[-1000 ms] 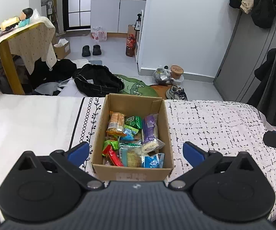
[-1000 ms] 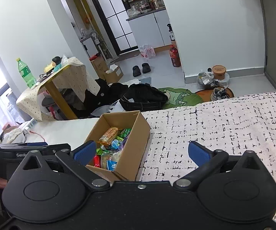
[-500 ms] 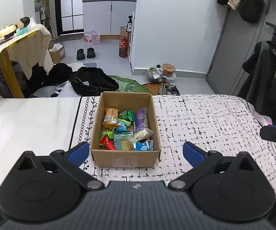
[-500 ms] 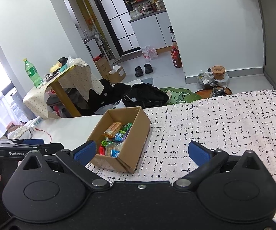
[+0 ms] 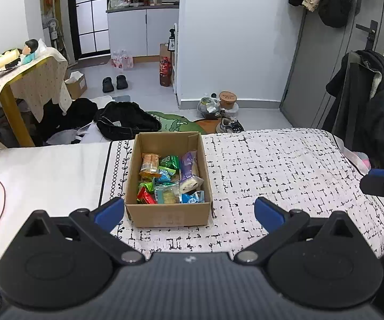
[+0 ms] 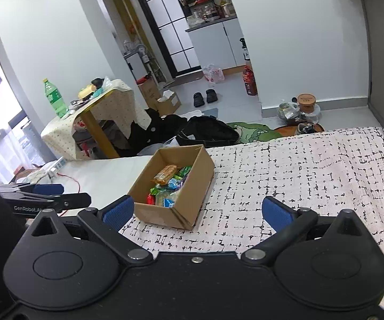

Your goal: Organize snacks

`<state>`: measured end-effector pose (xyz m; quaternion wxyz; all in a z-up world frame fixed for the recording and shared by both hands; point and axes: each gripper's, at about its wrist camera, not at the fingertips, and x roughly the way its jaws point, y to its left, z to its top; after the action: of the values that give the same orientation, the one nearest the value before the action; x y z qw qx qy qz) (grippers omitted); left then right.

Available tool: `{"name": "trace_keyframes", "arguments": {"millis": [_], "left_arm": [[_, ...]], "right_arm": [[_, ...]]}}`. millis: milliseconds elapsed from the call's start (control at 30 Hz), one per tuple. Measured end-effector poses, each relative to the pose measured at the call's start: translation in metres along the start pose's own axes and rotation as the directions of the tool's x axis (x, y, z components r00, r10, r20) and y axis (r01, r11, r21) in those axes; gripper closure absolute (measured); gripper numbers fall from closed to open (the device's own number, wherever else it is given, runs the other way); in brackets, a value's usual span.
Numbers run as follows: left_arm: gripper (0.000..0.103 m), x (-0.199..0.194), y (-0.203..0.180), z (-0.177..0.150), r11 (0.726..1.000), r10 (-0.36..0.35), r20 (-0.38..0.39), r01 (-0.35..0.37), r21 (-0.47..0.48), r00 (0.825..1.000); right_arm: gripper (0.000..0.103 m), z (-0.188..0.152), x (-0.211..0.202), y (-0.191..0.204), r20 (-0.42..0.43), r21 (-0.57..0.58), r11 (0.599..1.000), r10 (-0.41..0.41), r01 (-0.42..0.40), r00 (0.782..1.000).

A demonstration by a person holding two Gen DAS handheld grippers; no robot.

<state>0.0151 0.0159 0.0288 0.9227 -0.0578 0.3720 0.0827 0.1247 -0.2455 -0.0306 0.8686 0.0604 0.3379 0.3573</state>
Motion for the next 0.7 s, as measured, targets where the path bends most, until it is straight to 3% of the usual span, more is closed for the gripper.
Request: {"name": "trace_keyframes", "arguments": {"millis": [700], "left_arm": [[0.000, -0.0016, -0.0023, -0.0047, 0.999, 0.013, -0.025, -0.014, -0.033, 1.000]], "right_arm": [[0.000, -0.0015, -0.0035, 0.0022, -0.004, -0.004, 1.000, 0.002, -0.002, 1.000]]}}
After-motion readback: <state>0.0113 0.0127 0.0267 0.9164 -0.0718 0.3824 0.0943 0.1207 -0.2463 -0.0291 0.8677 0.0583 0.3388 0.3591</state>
